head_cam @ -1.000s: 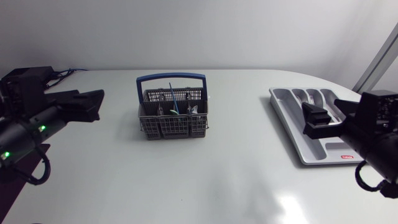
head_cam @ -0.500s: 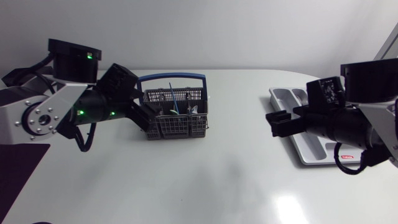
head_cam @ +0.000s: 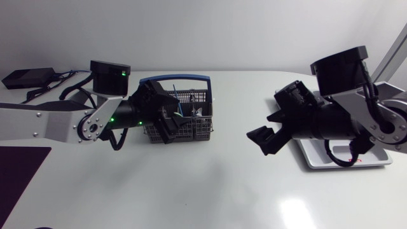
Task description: Unload the cutlery basket into the drawer organizer.
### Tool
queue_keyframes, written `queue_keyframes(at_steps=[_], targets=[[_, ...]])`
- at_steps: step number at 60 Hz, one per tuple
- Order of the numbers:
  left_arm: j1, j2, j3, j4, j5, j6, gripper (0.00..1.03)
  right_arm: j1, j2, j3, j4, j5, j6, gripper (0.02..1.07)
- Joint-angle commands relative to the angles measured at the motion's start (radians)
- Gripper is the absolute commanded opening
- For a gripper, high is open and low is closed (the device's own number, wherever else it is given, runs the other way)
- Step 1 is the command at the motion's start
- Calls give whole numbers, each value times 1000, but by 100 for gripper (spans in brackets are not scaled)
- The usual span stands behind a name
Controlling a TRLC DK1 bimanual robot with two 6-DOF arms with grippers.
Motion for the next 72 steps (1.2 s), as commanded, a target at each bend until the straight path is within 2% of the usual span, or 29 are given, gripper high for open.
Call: queue_keyframes(at_steps=[1, 6, 18, 28, 32, 39, 57, 63, 72], targets=[[-6, 51, 37, 36, 26, 32, 86, 26, 52, 32, -8, 3, -20, 102], [-14, 80, 46, 71, 26, 44, 85, 37, 113, 46, -4, 6, -25, 102], [-32, 144, 63, 131, 54, 79, 61, 41, 168, 46, 15, 10, -40, 102], [-51, 187, 80, 174, 54, 81, 55, 28, 173, 35, 15, 10, -57, 102], [-60, 207, 84, 186, 54, 95, 42, 24, 173, 27, 15, 10, -60, 102], [-63, 219, 90, 204, 54, 98, 27, 15, 170, 12, 15, 10, -68, 102], [-52, 242, 95, 206, 52, 115, 24, 3, 161, -8, 15, 10, -80, 102], [-45, 242, 96, 206, 52, 116, 5, 3, 164, -5, 15, 10, -80, 102], [-35, 225, 95, 204, 52, 119, 4, 18, 168, 12, 15, 10, -77, 102]])
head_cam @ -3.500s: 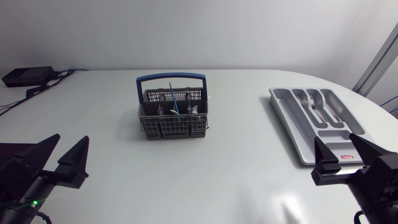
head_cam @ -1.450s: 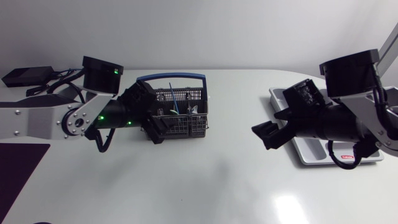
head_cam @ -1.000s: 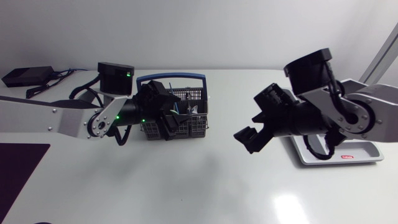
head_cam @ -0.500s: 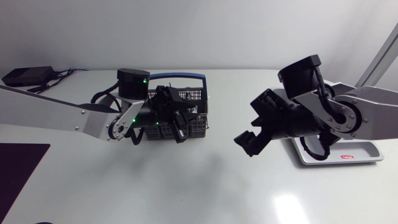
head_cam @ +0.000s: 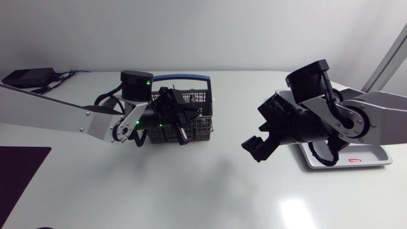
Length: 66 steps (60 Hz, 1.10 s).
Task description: Unload the cutlery basket into the drawer organizer.
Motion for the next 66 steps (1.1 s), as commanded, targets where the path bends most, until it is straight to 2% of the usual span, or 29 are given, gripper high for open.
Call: queue_keyframes(at_steps=[1, 10, 24, 37, 44, 51, 56, 66], targets=[[9, -9, 17, 1, 11, 13, 4, 13, 8, 0, 5, 3, -17, 102], [14, -78, 26, -17, 12, 10, 4, 41, 10, 20, 3, 17, -15, 102], [9, -198, 91, -117, 12, -13, 4, 73, -4, 42, -7, 26, -14, 102], [-5, -340, 163, -220, 14, -145, 4, 97, -48, 78, -29, 27, 0, 102], [-2, -391, 212, -293, 64, -285, 4, 111, -99, 109, -30, 27, 23, 102], [32, -386, 267, -364, 166, -477, 4, 133, -121, 151, -30, 27, 55, 102], [50, -360, 296, -392, 215, -564, 4, 150, -124, 180, -32, 26, 80, 102], [92, -280, 364, -448, 373, -742, 4, 165, -111, 241, -36, -17, 129, 102]])
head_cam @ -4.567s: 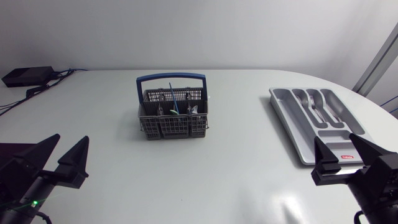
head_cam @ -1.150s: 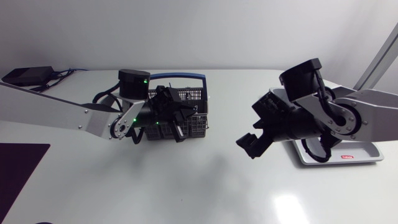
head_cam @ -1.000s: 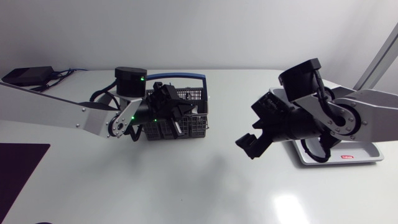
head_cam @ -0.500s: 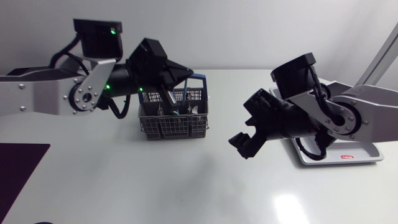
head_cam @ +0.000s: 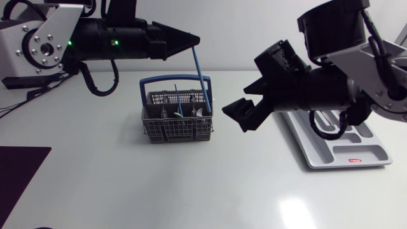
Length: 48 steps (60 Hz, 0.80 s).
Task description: Unload the cutlery basket into the drawer organizer.
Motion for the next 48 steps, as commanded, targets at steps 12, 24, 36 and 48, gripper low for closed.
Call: queue_keyframes(at_steps=[12, 24, 36, 48], targets=[[23, 111, 106, -86, 110, -203, 4, -18, 58, 80, -30, -112, 66, 98], [6, 142, 149, -124, 117, -255, 4, -19, 130, 101, -30, -146, 69, 92], [-8, 154, 153, -124, 117, -273, 4, -18, 164, 114, -14, -154, 71, 81], [-8, 155, 154, -125, 116, -275, 4, -16, 172, 108, 16, -154, 80, 42]])
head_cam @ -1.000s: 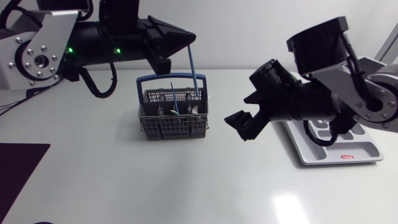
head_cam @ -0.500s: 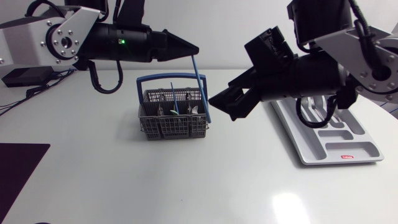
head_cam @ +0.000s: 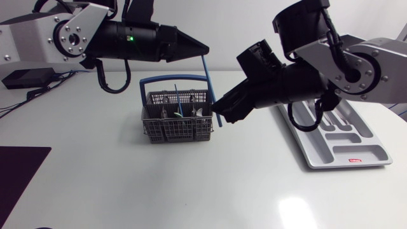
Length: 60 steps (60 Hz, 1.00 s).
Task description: Unload the cutlery basket into the drawer organizer.
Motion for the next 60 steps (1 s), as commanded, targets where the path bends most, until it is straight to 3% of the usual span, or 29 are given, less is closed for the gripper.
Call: queue_keyframes(at_steps=[1, 5, 15, 26, 48, 60], targets=[[-6, 25, 34, -7, 17, -26, 4, -2, 21, 20, 17, -5, 24, 38], [-6, 25, 31, -7, 17, -26, 4, 2, 33, 26, 16, -8, 29, 24], [-5, 23, 26, -8, 17, -26, 4, 15, 47, 26, 11, -26, 29, 7], [6, 23, 28, -8, 17, -26, 4, 42, 30, 9, -4, -11, 18, 7], [41, 34, 184, -54, 17, -50, 56, 61, -5, -71, -17, -9, -2, 7], [140, 41, 327, -91, 17, -53, 61, -2, -2, -124, -30, -9, -16, 7]])
